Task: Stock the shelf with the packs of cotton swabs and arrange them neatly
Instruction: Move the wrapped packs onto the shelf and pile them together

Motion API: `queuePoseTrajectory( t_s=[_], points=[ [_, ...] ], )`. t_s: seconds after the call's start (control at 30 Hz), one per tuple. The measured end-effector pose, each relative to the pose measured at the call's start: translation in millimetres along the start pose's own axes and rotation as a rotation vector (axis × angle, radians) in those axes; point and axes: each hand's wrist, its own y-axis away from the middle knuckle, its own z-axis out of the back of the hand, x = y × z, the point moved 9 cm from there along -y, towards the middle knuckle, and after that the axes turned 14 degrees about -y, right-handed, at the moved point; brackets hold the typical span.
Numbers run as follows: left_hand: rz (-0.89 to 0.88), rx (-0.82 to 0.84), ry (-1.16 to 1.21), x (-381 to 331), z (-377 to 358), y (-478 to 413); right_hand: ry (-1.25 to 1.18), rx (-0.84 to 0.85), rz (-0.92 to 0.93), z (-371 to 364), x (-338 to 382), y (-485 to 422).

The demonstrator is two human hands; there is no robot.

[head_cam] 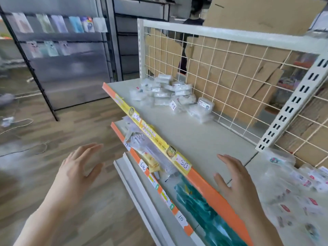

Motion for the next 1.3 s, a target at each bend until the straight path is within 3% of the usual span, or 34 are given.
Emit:
queuePoseTrajectory(
  t_s=[0.1, 0.33, 0.77, 0.93, 1.07, 1.3],
  points=[
    [-0.066, -0.029, 0.016, 24, -3, -26, -0.018, -0.033, -0.04, -23, 12, -16],
    [-0.056, 0.104, 0.023, 78, -37, -62, 0.028, -0.087, -0.085, -67, 25, -38],
    [-0.139, 0.155, 0.089, 90, -113, -167, 0.075, -0.095, -0.125, -103, 2, -138],
    [-0.207, 0.119, 0.174, 53, -140, -239, 0.081, -0.181, -0.09, -98, -20, -202],
    [-0.283, 0.194, 0.207, 17, -182, -294, 0.11, -0.233, -0.103, -90, -50, -240],
    [-0.511, 0.275, 0.201, -78, -257, -341, 0.255, -0.201, -0.122, -104, -101, -286]
  ],
)
